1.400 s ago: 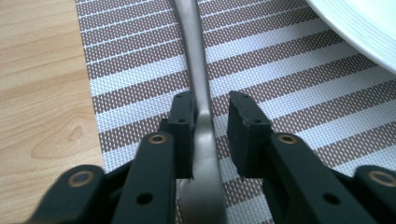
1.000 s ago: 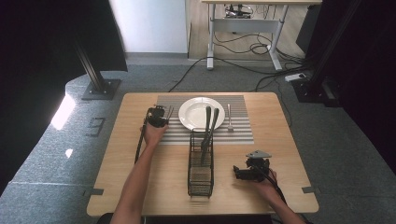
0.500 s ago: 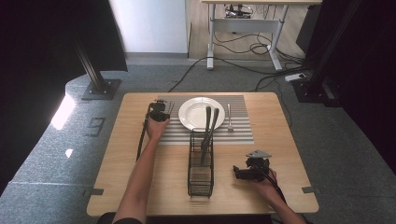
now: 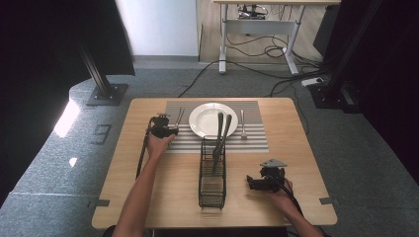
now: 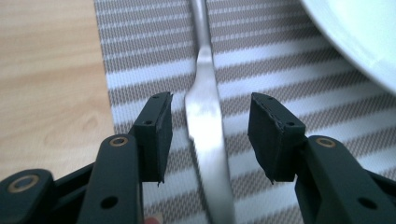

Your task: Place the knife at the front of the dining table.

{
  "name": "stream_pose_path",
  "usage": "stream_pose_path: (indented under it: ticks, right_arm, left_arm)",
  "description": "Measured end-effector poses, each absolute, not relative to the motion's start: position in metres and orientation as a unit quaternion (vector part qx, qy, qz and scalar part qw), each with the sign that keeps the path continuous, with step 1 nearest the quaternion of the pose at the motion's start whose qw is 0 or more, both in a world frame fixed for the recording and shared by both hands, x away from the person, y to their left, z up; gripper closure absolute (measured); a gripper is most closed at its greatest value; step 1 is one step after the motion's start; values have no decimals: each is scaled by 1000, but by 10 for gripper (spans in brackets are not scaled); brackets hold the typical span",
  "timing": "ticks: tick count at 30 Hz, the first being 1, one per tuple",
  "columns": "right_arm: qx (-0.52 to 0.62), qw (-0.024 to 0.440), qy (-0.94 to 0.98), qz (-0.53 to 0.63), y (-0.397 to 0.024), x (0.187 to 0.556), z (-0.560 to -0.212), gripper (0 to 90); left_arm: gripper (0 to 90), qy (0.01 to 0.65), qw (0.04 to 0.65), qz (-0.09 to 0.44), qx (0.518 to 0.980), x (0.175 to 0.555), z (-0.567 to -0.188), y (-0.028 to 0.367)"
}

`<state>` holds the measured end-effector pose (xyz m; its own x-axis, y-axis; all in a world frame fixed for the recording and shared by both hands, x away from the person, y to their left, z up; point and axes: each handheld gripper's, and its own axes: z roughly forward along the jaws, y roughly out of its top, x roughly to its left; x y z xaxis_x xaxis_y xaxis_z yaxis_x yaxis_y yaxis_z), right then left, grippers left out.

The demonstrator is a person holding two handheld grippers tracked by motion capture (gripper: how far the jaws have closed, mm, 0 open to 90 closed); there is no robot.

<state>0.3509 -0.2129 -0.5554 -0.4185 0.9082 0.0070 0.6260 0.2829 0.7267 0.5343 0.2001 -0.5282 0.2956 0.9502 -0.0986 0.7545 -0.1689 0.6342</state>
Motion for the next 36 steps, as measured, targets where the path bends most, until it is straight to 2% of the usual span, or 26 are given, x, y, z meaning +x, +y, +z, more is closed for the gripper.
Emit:
stream_pose_path:
  ticks: [9, 36]
  right_arm:
    - [496, 212, 773, 334, -213, 351, -555, 56]
    - [498, 211, 772, 334, -212, 350, -555, 57]
  left_arm:
    - [523, 563, 317, 151, 748, 515, -533, 201]
    - [512, 553, 328, 149, 751, 509, -535, 191]
